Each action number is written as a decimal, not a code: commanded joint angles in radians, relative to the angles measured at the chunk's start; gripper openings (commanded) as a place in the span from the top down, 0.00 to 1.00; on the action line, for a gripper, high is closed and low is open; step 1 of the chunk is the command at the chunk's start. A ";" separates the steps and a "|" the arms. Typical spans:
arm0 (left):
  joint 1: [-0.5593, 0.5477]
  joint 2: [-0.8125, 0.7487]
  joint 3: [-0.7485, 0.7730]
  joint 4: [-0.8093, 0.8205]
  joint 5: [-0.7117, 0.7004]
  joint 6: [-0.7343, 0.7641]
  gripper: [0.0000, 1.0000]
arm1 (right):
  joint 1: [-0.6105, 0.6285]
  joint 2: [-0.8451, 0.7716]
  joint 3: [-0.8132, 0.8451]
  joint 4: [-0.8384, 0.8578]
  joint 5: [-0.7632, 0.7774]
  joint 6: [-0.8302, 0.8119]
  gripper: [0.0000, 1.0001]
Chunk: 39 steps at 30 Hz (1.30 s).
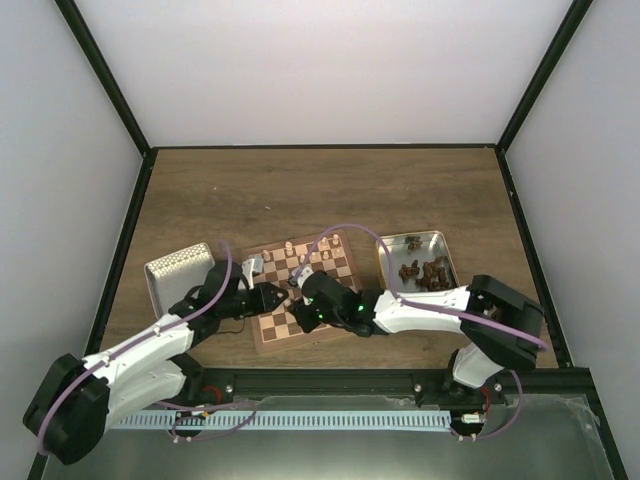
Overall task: Set up the chess pieces on the board
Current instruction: Pick up the chess piece from the chessboard.
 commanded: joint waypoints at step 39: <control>-0.001 -0.155 0.107 -0.170 -0.085 0.088 0.41 | 0.007 -0.136 -0.057 0.081 0.097 -0.012 0.99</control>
